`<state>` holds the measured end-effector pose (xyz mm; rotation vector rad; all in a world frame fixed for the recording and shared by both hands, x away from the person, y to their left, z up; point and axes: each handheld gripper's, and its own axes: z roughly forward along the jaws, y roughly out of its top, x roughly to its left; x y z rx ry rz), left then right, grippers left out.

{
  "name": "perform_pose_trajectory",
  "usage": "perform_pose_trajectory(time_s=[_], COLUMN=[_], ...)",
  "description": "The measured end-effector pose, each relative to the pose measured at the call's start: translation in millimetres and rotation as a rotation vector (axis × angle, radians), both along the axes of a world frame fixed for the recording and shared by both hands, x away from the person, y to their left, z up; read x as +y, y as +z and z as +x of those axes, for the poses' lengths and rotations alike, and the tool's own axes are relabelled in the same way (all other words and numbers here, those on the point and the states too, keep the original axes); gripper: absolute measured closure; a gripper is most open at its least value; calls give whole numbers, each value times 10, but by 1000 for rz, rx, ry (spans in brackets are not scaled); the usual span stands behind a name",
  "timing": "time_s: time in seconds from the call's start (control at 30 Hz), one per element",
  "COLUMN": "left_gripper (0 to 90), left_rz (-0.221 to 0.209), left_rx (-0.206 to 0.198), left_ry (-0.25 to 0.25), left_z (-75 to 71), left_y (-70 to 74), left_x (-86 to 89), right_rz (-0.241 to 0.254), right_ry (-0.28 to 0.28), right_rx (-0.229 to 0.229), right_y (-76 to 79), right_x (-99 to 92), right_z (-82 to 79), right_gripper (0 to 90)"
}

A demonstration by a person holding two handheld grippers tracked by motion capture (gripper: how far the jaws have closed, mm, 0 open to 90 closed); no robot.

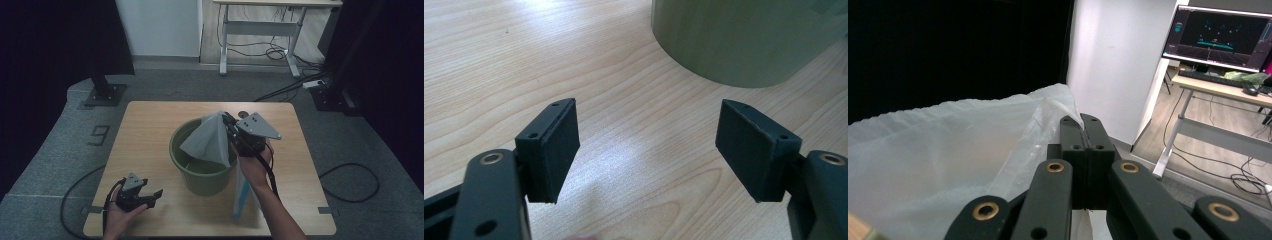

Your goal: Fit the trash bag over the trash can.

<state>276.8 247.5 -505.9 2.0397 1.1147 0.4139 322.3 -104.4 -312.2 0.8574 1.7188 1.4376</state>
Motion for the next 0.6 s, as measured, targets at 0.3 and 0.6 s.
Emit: perform_pose_trajectory(time_s=[0.3,0.6], left_gripper=[254,254], left_rz=[-9,-14], left_rx=[-3,2], left_ry=[-1,-1], left_z=[-14,-12], left_y=[25,18], left_x=[3,2], right_rz=[-55,-50], right_ry=[-19,-16], right_rx=[10,30], right_y=[-279,-451], right_x=[-49,-142], right_z=[-81,-157], right_gripper=[886,886])
